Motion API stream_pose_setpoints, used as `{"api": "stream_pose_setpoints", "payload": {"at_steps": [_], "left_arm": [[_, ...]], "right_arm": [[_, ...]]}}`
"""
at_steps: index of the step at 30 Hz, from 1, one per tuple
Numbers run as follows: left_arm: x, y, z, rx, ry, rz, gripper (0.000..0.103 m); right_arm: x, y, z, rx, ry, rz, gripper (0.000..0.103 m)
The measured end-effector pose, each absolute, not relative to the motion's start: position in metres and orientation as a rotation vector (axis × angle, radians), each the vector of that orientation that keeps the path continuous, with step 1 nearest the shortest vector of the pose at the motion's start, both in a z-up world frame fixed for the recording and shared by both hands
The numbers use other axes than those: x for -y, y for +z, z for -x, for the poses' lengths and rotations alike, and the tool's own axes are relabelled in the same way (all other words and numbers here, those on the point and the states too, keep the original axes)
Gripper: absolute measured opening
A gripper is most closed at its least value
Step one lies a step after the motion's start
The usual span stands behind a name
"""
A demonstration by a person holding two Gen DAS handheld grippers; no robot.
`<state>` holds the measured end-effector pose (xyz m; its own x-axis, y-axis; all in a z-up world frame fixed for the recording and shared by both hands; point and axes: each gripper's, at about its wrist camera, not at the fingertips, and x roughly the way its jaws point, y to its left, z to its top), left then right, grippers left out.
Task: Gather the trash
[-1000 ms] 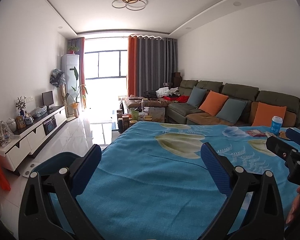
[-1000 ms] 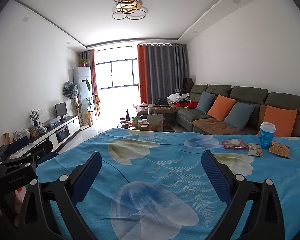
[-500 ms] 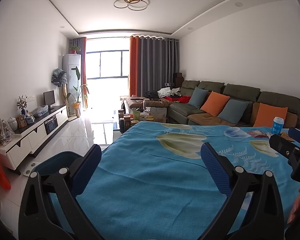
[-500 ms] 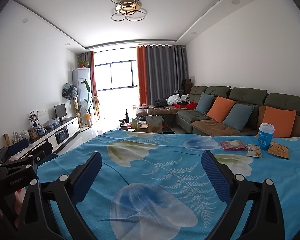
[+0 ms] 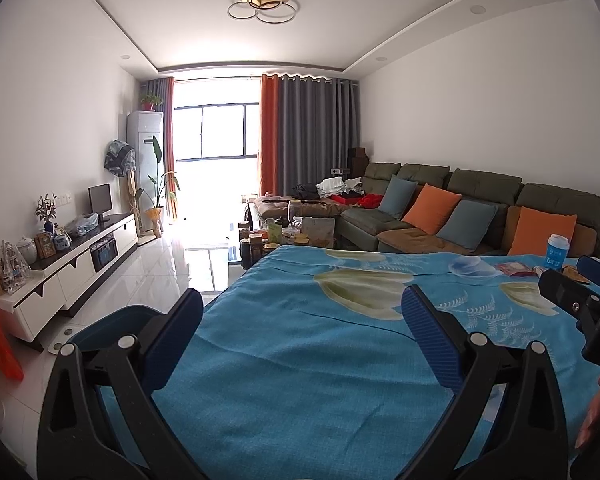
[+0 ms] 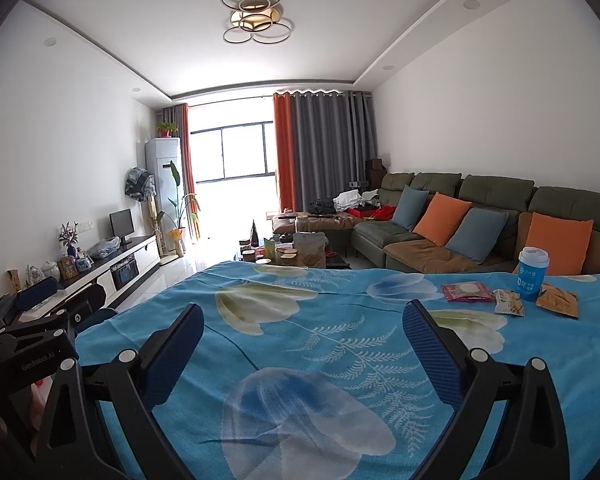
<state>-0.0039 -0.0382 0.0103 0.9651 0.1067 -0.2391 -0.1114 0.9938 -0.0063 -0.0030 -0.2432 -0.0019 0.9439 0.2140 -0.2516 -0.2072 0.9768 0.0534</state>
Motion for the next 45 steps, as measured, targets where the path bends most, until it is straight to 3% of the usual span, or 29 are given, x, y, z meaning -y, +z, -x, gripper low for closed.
{"api": "stream_pose_setpoints", "payload": {"at_steps": [45], "left_arm": [[0.0400,0.0144,0.0030,-0.230,0.116,0.018,0.098]], "right_arm": [[0.2464,0.0035,0.0058,-0.246,0.196,-0.036,0.096]]}}
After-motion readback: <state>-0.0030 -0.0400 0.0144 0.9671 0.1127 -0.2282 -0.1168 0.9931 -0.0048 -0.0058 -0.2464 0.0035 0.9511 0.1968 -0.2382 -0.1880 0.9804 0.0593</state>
